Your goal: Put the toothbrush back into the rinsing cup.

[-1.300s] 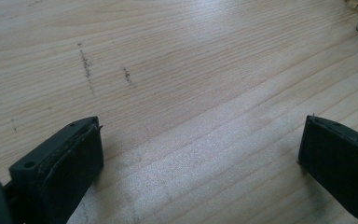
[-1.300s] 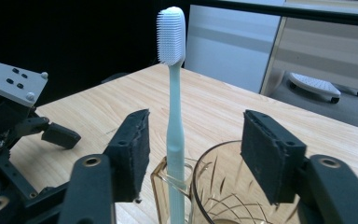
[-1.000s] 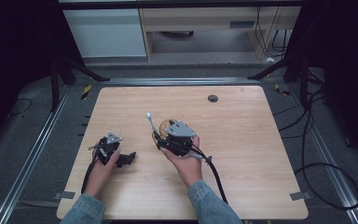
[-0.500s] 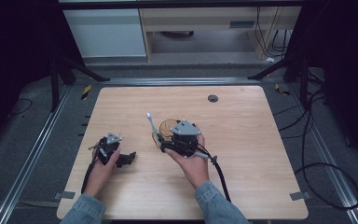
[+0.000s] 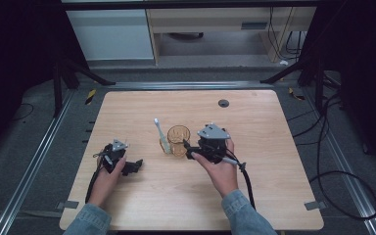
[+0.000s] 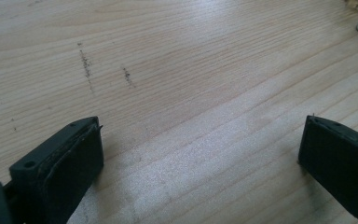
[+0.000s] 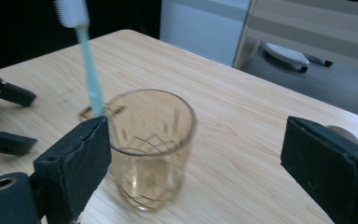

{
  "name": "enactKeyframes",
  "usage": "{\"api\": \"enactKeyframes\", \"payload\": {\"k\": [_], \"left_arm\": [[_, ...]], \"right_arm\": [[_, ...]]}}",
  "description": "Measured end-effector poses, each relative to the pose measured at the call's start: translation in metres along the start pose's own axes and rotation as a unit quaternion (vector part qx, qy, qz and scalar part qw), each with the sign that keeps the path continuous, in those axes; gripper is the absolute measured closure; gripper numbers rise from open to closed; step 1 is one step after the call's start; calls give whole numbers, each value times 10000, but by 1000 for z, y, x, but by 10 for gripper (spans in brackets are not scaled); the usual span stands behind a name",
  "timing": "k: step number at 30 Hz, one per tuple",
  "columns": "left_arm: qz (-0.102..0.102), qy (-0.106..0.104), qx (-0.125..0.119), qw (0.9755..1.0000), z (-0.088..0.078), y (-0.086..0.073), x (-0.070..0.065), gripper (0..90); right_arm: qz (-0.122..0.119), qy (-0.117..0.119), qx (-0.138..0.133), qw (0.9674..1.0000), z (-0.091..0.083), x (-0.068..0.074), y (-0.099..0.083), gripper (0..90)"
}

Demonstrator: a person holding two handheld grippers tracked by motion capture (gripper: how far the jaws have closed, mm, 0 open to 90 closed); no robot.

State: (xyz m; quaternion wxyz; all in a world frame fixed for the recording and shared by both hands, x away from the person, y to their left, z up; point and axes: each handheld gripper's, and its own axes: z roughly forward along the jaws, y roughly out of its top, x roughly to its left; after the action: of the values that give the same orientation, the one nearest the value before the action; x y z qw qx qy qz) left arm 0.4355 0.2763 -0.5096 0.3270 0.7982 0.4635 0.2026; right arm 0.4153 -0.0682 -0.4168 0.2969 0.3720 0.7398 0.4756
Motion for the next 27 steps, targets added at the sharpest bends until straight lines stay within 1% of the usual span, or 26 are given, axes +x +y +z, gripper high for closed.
{"api": "enactKeyframes", "payload": {"k": [3,5,6,8,9,10,16,19,20,23,27], "left_arm": [[18,3,15,10000,0,0,0,0],[-2,2,-3,10000,0,0,0,0],[19,3,16,10000,0,0,0,0],[20,2,16,10000,0,0,0,0],[17,5,16,10000,0,0,0,0],[18,5,16,10000,0,0,0,0],[19,5,15,10000,0,0,0,0],[18,4,15,10000,0,0,0,0],[18,4,15,10000,0,0,0,0],[15,4,14,10000,0,0,0,0],[17,5,15,10000,0,0,0,0]], "right_arm": [[55,-81,73,9999,-7,-14,-3,77],[38,-151,118,9998,-10,-23,-6,74],[20,-185,149,9997,-13,-28,-8,72],[55,-197,203,9996,-16,-35,-11,68],[79,-216,293,9993,-19,-42,-16,64],[79,-216,293,9993,-19,-42,-16,64],[185,-314,462,9983,-27,-63,-34,65],[306,-360,566,9973,-30,-72,-42,68],[308,-384,602,9970,-31,-76,-45,69],[405,-448,726,9955,-32,-83,-55,78],[468,-511,861,9939,-31,-91,-68,109]]}}
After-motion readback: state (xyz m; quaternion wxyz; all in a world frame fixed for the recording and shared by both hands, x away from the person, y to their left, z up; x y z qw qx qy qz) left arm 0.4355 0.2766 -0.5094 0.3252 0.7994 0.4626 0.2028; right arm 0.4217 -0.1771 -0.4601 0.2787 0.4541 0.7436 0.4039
